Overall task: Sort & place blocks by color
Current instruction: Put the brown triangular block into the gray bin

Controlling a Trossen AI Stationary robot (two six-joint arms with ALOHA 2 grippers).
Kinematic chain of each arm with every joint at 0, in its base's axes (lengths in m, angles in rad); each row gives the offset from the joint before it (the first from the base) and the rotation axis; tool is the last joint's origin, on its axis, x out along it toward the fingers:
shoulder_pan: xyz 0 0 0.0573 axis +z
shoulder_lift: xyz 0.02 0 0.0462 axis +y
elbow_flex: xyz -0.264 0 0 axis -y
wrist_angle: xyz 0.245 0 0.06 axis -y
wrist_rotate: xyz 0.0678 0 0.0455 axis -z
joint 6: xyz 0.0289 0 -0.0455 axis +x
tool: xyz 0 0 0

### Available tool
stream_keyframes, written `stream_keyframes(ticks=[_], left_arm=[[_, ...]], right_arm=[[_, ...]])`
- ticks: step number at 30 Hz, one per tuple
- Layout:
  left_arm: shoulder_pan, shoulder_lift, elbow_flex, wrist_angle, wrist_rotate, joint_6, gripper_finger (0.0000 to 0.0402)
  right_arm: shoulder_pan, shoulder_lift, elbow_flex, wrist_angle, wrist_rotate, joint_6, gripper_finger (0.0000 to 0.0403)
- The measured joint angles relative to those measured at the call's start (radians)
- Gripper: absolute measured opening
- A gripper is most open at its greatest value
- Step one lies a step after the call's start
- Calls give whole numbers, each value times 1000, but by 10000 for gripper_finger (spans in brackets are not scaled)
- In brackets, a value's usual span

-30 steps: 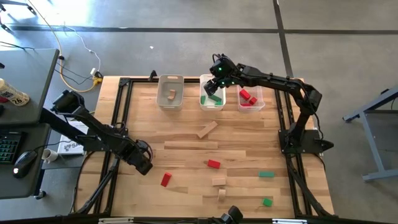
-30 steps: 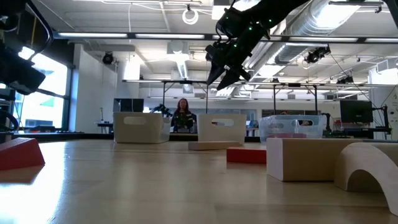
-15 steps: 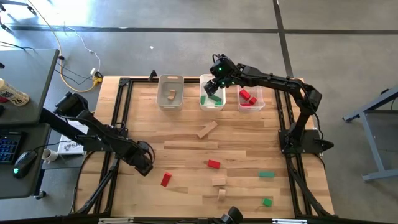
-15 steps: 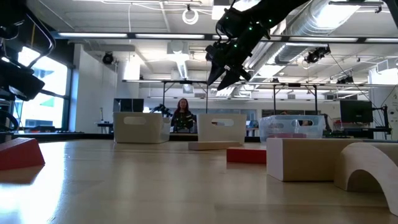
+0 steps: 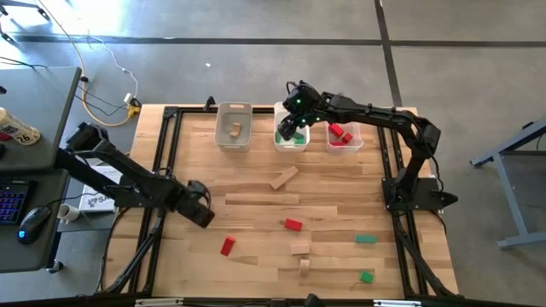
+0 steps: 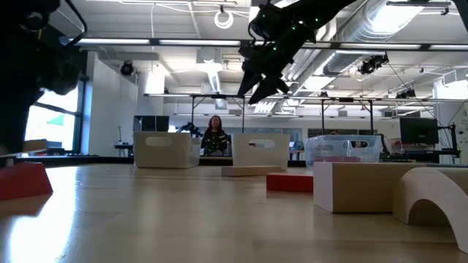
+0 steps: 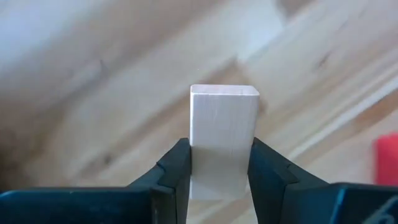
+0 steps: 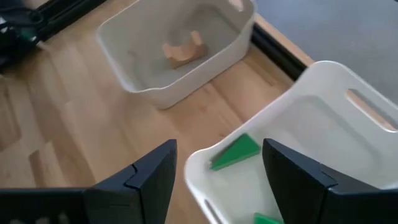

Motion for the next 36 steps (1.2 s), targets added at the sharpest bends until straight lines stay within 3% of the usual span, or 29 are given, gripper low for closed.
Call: stream_keyframes(ticks=[6, 11, 21, 36], left_arm=[[154, -114, 1, 15, -127, 111, 97], [305, -196, 1, 81, -174, 281, 97], [608, -248, 2, 356, -109, 667, 97], [928, -229, 3, 678, -75, 1030, 97]], right_arm=[[51, 0, 0, -1, 0, 0, 224], [98, 0, 0, -23, 0, 0, 224], [184, 0, 0, -88, 1, 36, 224], [313, 0, 0, -104, 113, 218, 224]])
